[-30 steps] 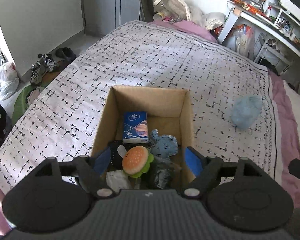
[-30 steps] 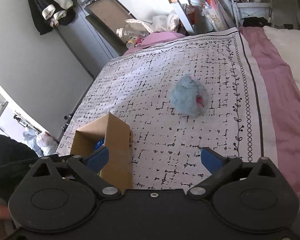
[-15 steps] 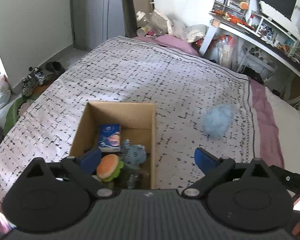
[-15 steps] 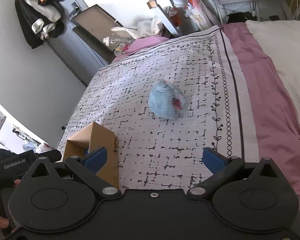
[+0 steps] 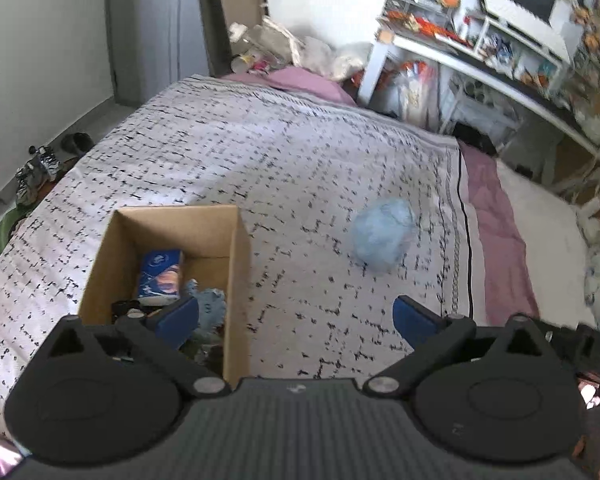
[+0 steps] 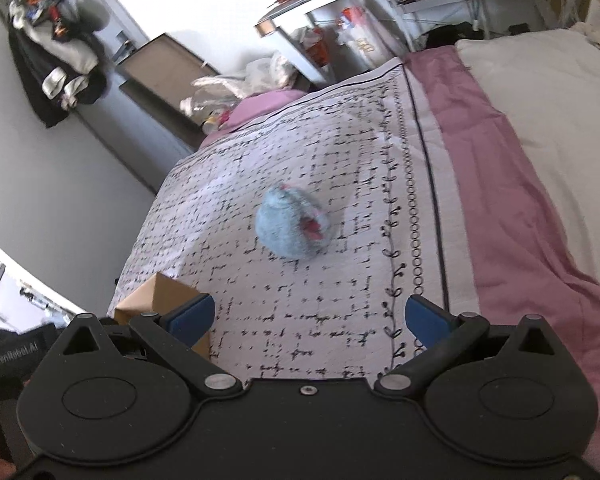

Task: Organize soft objects
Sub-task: 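Move both tools toward the fluffy blue-grey plush on the bed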

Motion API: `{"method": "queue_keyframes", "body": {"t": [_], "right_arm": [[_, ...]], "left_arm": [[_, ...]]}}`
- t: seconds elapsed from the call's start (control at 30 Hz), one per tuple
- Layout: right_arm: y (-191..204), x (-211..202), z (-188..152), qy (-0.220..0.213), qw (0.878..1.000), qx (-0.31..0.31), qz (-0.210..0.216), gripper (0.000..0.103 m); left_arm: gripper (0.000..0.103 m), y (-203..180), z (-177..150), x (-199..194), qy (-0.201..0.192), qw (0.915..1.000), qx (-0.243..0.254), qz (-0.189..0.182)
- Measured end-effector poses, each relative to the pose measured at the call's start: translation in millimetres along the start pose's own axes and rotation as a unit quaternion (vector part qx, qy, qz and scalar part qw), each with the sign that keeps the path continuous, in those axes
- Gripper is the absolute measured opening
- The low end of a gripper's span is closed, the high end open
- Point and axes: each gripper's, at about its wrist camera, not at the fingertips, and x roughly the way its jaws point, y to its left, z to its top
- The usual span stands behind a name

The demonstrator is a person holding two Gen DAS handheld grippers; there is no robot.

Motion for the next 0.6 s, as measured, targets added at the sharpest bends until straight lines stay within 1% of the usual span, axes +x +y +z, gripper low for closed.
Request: {"method": "queue_keyframes", "body": {"t": [0.1,0.2,0.3,0.4,0.47,0.53,0.6], "right_arm": [[-9.1,1.6,1.4,0.005,1.0,0.014,0.013,0.102],[-16.7,2.3,4.2,0.002,1.0,0.02,0.015,0.102],[-27.3,6.0,6.1,0.003,0.999,0.039,0.027,0.102],[-35.4,11.4,7.2,0.005,0.998,0.059,0.034,0.102],[-39.2,15.7,8.1,0.004,0.997,0.069,0.036,0.102],[-43.4,20.7,9.3,0.004,0.996,0.08,0.036,0.102],[-47.2,25.7,10.8,0.002,0.995,0.09,0.034,0.102]], "left_arm": [[0.102,-9.4,-0.9,3.5,-0.002,0.9999,0.001,-0.013],[0.102,-20.9,-0.4,7.3,-0.004,0.9998,0.009,-0.015],[0.102,-29.9,0.4,11.9,-0.007,0.9997,0.008,-0.022],[0.102,-38.0,2.6,19.3,0.0,0.9996,0.005,-0.027],[0.102,-43.7,3.6,22.5,-0.002,0.9997,0.007,-0.022],[0.102,-48.9,5.1,27.0,-0.004,0.9999,0.012,-0.009],[0.102,-51.9,6.9,32.5,-0.004,0.9999,0.009,-0.008]]}}
